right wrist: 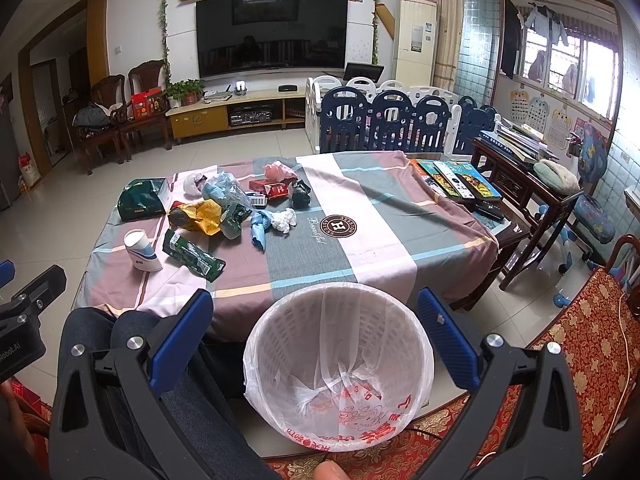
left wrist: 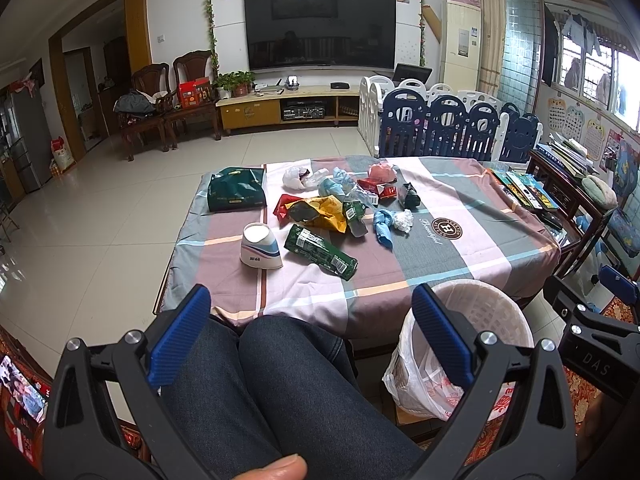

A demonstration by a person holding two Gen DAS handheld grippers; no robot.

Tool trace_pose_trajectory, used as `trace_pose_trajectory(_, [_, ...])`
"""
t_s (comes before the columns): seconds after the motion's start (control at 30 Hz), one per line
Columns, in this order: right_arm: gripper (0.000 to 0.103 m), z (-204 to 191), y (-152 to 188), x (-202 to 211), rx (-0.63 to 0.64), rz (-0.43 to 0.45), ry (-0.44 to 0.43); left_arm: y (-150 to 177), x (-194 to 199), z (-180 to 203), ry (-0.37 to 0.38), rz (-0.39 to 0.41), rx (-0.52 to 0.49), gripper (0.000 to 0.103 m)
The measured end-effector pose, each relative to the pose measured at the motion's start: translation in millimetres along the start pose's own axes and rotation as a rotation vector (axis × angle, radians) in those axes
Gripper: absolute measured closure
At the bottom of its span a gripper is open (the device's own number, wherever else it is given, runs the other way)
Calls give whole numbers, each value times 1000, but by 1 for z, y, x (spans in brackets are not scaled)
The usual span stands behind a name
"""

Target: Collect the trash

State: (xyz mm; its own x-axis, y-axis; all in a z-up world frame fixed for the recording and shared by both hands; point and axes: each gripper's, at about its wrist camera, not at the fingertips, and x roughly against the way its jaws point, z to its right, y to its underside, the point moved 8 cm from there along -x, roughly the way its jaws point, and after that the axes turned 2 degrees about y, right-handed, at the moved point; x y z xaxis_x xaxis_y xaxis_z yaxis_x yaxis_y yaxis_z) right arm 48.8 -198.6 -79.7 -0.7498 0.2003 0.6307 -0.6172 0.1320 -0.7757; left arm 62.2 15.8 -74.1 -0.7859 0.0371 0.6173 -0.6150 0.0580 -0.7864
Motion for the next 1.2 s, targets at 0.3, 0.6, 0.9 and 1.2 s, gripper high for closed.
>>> trace_pose_trajectory(0.3, [3,0,1,0,0,-1,0,0,0,0,0,-1,1,3])
trace_pose_trajectory(0.6, [3,0,2,-1,-2,-4,0,-1,0,-1,1,-2,2,3])
trace_pose_trajectory(0.9, [3,1,3,-1,-2,-5,1,1,-1,-1,1,-4,2,3])
trace_pose_trajectory(1.2, [3,1,2,-1,-1,-5,0,1,-1,-1,2,-5,3,3])
